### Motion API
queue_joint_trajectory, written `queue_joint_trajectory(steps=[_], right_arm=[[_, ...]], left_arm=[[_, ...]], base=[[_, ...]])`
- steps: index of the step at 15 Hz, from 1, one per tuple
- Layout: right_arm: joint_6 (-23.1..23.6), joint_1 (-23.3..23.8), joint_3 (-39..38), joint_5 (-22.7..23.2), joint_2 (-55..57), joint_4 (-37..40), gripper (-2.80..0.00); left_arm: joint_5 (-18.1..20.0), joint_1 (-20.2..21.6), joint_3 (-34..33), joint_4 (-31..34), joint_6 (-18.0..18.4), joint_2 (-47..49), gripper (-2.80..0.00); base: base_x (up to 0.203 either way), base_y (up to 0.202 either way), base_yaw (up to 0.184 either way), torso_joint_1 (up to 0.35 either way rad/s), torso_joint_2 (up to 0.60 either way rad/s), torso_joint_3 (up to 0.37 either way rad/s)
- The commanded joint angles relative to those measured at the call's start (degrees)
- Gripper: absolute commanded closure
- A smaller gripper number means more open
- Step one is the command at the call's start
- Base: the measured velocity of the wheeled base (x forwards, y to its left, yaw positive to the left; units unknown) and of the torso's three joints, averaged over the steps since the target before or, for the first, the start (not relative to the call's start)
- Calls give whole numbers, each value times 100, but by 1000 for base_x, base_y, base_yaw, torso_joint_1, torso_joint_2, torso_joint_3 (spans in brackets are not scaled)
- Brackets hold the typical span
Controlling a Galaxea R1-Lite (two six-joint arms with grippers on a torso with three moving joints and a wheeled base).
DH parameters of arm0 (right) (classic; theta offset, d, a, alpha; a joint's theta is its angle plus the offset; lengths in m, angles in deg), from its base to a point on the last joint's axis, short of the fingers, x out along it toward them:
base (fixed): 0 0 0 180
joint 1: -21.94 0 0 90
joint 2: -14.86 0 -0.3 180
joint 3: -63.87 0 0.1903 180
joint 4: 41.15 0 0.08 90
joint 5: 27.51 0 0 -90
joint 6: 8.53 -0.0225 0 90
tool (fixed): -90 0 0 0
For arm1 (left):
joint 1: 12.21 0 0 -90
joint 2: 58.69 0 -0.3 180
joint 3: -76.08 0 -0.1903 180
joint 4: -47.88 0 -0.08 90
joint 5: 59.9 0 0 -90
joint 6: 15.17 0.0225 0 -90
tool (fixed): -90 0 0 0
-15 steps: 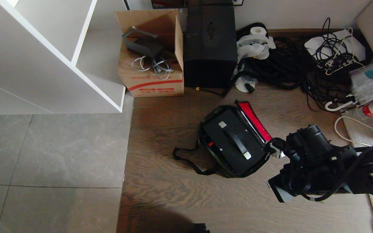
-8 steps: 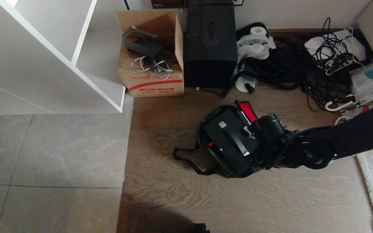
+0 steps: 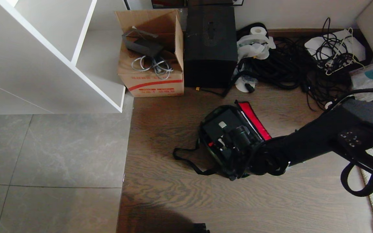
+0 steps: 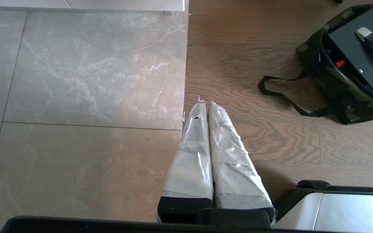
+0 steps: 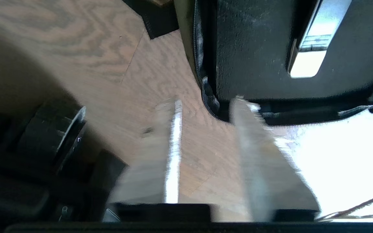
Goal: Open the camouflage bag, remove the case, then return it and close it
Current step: Close the top of the storage box
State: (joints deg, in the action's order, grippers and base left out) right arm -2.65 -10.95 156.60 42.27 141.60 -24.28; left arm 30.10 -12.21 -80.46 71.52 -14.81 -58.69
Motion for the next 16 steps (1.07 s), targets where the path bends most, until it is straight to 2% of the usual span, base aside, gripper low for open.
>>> queue_joint_trajectory(steps=[1,7,11,16], right_arm=[[-14,-73,275,-40,253,14,-280],[-94,-147,840,-79,820,57,-280],[-519,-139,1265,-38,1329,-321,-280],[-1138,-132,1856,146,1789,-354,-280]], left_arm=[[0,0,-1,0,0,0,0],[1,0,-1,0,0,0,0],[0,0,-1,0,0,0,0],[0,0,-1,0,0,0,0]], base=[[0,0,0,0,0,0],[0,0,0,0,0,0],[0,0,0,0,0,0],[0,0,0,0,0,0]])
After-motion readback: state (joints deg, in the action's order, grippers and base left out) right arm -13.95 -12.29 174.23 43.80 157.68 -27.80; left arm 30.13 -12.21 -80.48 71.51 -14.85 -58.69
